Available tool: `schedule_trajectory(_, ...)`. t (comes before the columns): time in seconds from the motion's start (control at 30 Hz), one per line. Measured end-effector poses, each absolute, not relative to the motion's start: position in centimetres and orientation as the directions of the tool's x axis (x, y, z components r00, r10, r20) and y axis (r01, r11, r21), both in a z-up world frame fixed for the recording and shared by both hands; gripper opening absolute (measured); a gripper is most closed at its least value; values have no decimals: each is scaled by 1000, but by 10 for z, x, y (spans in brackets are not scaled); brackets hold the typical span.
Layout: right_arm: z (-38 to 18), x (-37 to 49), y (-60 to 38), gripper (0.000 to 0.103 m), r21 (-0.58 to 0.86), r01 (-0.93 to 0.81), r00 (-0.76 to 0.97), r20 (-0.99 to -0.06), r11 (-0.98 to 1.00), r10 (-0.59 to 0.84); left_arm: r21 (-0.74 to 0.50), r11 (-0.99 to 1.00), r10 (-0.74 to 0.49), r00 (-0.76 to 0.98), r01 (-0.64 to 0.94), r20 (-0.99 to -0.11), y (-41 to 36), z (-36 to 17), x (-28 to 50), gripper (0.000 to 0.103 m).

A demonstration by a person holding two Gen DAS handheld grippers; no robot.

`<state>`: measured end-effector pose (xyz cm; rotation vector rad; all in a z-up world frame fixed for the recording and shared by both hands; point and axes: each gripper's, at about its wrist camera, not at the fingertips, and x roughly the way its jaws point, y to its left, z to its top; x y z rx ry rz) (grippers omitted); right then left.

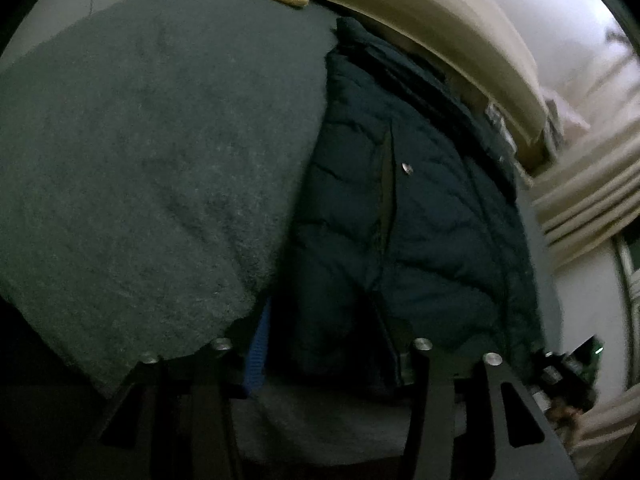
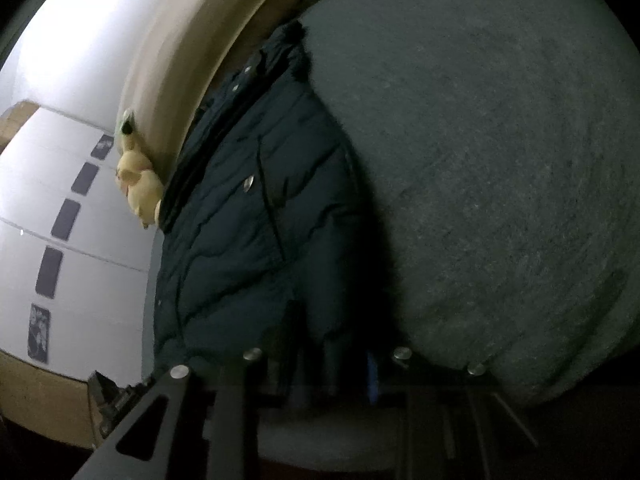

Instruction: Fold large clothes

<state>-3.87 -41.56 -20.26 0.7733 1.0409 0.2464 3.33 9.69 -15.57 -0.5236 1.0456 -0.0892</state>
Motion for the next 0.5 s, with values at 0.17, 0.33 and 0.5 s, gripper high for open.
schedule_trajectory(0.17, -197, -44, -414, 12, 669, 148, 501, -686, 728, 528, -448, 880, -309, 529, -155, -790, 95, -149, 28, 12)
schedule_trajectory(0.33, -182, -61, -407, 11, 644, 114, 499, -696, 757, 517, -470, 870, -306, 584, -151, -752, 106, -127, 4, 11)
schedule_trajectory(0.5, -194, -61, -405, 24, 634, 163, 495, -716, 756, 493, -470, 866, -306, 560, -172, -770, 107, -139, 13, 13)
